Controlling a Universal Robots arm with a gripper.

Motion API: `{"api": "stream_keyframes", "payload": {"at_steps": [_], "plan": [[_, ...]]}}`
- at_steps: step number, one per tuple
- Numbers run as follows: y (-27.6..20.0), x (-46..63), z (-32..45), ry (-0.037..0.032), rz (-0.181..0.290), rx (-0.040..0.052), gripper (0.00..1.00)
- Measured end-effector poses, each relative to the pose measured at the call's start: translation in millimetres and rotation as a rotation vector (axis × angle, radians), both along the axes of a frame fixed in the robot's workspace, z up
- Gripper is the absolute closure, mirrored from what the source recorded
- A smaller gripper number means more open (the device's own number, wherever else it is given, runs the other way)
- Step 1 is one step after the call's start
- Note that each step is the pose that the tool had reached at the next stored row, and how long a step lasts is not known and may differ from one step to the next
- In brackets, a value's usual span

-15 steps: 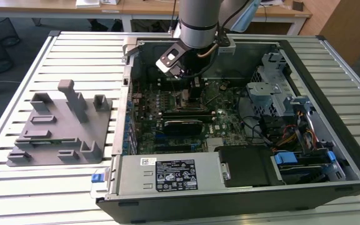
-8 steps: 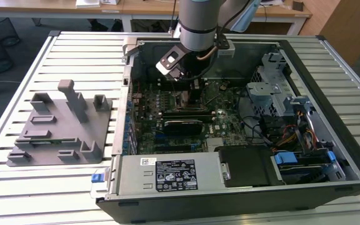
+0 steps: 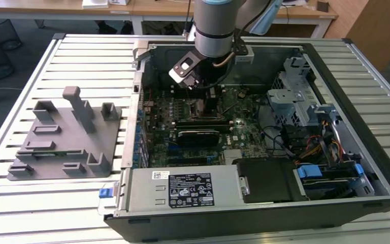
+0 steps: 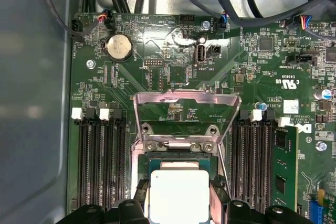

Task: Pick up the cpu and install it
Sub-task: 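Place the cpu into insertion slot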

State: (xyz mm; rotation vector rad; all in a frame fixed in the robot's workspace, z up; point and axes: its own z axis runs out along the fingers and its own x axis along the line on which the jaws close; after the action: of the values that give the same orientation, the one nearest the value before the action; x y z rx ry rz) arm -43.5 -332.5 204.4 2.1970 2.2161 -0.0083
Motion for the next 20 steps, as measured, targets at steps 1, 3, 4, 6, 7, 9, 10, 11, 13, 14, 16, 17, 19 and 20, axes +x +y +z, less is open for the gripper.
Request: {"api": "stream_keyframes", "payload": {"at_steps": [1, 3, 4, 6, 7, 9, 10, 11, 13, 14, 16, 17, 19, 20], "plan": [[0.0, -0.1, -0.5, 0.0000, 0.000, 0.0001, 0.46], [-0.1, -0.4, -1.7, 0.0000, 0.000, 0.0000, 0.46], [-0.1, -0.6, -2.4, 0.0000, -0.001, 0.0001, 0.46], [-0.1, -0.6, -3.8, -0.0001, 0.000, 0.0001, 0.46], [-0.1, -0.8, -4.4, -0.0001, -0.001, 0.0001, 0.46], [-0.1, -1.0, -5.8, 0.0000, -0.001, 0.0001, 0.46], [-0.1, -1.0, -6.4, 0.0000, 0.000, 0.0000, 0.46], [-0.1, -1.0, -7.0, 0.0000, 0.000, 0.0000, 0.46], [-0.1, -1.1, -8.1, 0.0000, 0.000, 0.0000, 0.46], [-0.1, -1.1, -8.6, 0.0000, 0.000, 0.0000, 0.46], [-0.1, -1.0, -9.5, -0.0001, 0.000, 0.0000, 0.46], [-0.1, -1.1, -10.0, 0.0000, 0.000, 0.0001, 0.46], [-0.1, -1.0, -11.0, 0.0000, 0.000, 0.0000, 0.46], [-0.2, -1.1, -11.4, 0.0001, 0.000, -0.0001, 0.46]]}}
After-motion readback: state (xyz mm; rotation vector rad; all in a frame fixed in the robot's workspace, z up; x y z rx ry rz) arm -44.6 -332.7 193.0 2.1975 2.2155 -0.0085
